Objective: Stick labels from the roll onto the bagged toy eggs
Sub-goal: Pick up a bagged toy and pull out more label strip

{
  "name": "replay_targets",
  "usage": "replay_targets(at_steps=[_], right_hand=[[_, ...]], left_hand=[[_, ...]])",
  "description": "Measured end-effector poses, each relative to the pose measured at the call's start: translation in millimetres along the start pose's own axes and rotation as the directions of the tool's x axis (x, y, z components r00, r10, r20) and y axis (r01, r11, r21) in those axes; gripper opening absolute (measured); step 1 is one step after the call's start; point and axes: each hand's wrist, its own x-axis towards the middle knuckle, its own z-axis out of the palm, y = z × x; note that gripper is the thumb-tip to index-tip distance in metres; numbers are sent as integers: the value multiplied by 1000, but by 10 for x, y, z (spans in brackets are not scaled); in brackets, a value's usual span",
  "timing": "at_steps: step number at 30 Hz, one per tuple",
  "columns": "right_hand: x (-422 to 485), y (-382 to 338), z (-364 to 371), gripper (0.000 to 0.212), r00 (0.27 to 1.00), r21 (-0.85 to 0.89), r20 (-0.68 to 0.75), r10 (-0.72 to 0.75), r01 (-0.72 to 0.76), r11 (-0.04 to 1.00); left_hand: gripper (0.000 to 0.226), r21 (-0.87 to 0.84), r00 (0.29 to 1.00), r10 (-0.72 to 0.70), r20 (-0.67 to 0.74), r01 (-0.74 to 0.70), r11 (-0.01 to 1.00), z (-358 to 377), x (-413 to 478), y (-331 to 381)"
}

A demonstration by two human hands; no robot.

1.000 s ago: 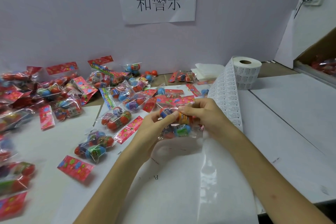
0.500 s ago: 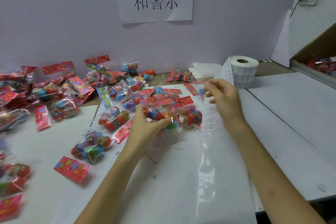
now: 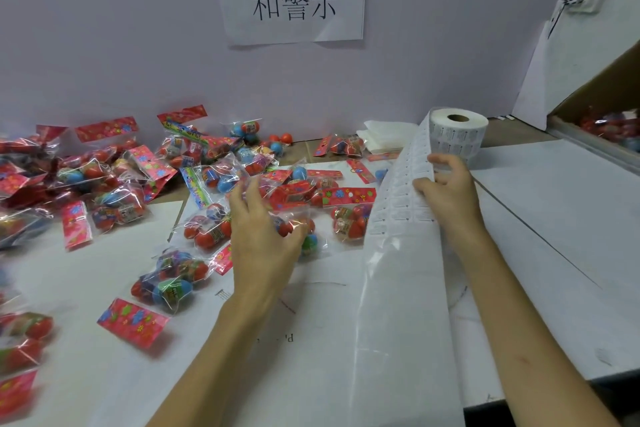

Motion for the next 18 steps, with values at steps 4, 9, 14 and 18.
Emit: replay_targets(at_steps=[4,9,14,18], right_hand=[[-57,-62,57,45,997,120,67,-39,31,992],[-120,-162,87,34,995,274,98,-19,-9,962],[-159,-206,70,30,985,404,172,19,-88,910],[-161,-197,68,31,981,396,193,2,-80,915]], left_hand=[[53,-97,968,217,-127,-230,968,2,-78,82],[38,133,948,296,-114,-281,950,58,-145,121],[30,-328,976,170,135,-117,937,33,-167,152],[74,-532,804,-88,588,467,707,60,-173,188]])
